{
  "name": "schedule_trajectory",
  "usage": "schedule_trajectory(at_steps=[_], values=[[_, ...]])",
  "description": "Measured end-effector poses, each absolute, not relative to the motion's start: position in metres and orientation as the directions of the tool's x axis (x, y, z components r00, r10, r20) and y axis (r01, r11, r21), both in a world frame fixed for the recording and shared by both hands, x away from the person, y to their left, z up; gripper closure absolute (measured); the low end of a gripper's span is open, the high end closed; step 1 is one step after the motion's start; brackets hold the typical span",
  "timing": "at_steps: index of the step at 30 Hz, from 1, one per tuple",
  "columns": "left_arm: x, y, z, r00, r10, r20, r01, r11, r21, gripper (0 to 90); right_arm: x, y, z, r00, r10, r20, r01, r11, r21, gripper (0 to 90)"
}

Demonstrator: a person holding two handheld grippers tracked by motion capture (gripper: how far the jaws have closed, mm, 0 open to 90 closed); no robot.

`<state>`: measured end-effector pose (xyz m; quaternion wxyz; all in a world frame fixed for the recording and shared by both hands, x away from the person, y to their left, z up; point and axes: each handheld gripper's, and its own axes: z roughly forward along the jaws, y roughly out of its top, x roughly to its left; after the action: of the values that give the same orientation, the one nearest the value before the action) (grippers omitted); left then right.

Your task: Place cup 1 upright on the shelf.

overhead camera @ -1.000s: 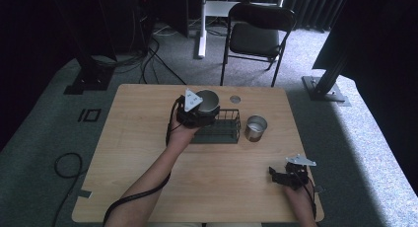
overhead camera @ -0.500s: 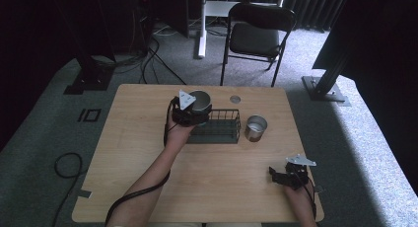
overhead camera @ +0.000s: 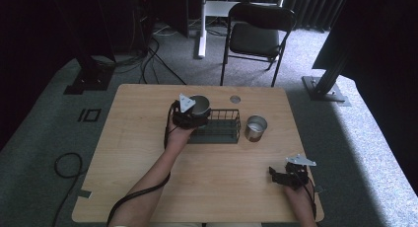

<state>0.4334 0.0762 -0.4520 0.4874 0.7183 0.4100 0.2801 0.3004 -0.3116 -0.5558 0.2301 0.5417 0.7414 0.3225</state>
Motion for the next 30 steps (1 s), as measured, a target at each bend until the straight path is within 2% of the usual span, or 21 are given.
schedule_trajectory(at_steps=[30], values=[[0.433, 0.074, -0.469, 0.501, 0.864, 0.039, 0.330, -0.233, 0.915, 13.7, 0.300, -0.312, -0.556, -0.308, 0.951, 0.009, 0.655, 0.205, 0.727, 14.0]])
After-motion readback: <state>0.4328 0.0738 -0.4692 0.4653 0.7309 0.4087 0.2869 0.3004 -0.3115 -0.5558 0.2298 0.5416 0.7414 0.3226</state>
